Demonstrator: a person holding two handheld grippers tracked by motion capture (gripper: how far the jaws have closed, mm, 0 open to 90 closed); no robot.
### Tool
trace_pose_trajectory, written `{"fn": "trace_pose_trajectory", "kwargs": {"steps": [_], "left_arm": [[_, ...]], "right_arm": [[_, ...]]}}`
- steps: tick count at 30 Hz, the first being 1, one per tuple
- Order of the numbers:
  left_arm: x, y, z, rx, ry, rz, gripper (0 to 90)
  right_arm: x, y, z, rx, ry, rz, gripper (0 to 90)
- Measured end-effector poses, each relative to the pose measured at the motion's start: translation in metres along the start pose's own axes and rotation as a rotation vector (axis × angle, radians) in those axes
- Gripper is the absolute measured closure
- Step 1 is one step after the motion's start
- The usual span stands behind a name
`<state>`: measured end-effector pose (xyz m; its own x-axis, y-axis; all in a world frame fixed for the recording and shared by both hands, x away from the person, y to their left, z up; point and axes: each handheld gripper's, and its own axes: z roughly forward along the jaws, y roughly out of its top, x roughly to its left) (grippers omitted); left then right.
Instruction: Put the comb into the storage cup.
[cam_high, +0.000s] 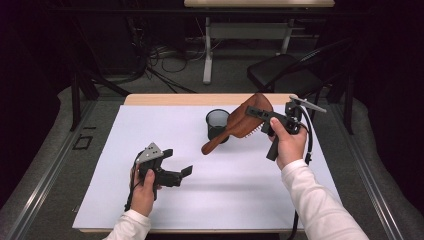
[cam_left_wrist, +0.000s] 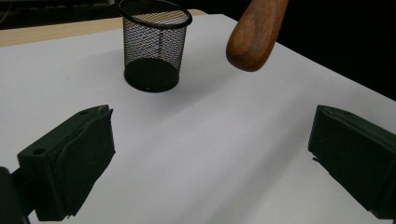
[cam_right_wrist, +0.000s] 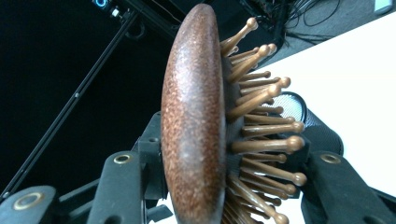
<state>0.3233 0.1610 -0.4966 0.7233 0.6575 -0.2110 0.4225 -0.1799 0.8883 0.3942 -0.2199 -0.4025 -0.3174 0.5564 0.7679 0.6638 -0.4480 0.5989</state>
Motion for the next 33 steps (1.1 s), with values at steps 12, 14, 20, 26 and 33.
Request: {"fn": "trace_pose_trajectory", "kwargs": {"steps": [12, 14, 20, 26, 33], "left_arm": [[0.003, -0.001, 0.0, -0.006, 0.006, -0.021, 0.3], [0.003, -0.001, 0.0, -0.012, 0.007, -0.021, 0.2], [0.005, -0.001, -0.002, -0.018, 0.009, -0.024, 0.3], [0.006, -0.001, -0.003, -0.027, 0.018, -0.038, 0.3], [0.006, -0.001, -0.003, -0.025, 0.02, -0.043, 0.3]], "right_arm": [[0.007, 0.015, 0.01, -0.046, -0.045, -0.023, 49.5], [0.009, 0.018, 0.012, -0.058, -0.054, -0.034, 49.5], [0.012, 0.025, 0.018, -0.093, -0.067, -0.033, 49.4], [0.016, 0.03, 0.024, -0.114, -0.092, -0.043, 49.3], [0.018, 0.037, 0.027, -0.137, -0.129, -0.061, 49.2]]}}
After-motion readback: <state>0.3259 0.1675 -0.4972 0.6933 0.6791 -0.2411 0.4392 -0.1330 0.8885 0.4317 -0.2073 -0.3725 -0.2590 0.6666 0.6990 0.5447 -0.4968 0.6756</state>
